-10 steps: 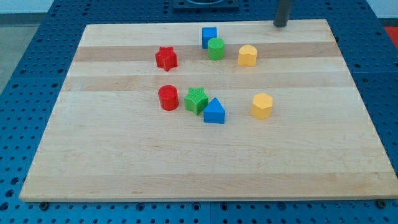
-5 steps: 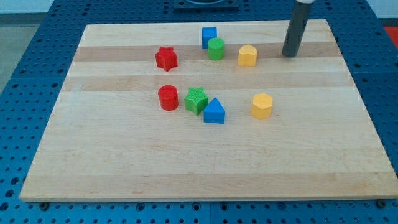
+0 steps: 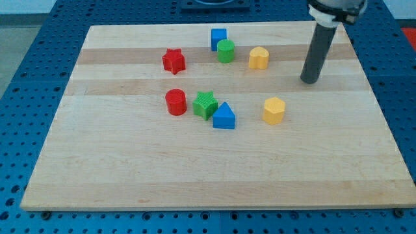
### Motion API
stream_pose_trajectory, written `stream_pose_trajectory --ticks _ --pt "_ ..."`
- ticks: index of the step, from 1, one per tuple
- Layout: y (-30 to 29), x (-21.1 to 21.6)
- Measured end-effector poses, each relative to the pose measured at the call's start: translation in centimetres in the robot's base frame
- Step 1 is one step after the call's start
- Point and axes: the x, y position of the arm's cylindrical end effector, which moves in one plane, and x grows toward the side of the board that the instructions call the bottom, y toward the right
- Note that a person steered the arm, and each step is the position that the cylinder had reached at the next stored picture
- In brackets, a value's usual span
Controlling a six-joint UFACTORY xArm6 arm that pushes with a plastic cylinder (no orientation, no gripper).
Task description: Slide the yellow hexagon to the center
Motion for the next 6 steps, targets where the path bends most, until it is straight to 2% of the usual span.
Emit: stream_pose_trajectory --ticks 3,6 --pt "-1.0 8.0" --pt "-7.6 8.7"
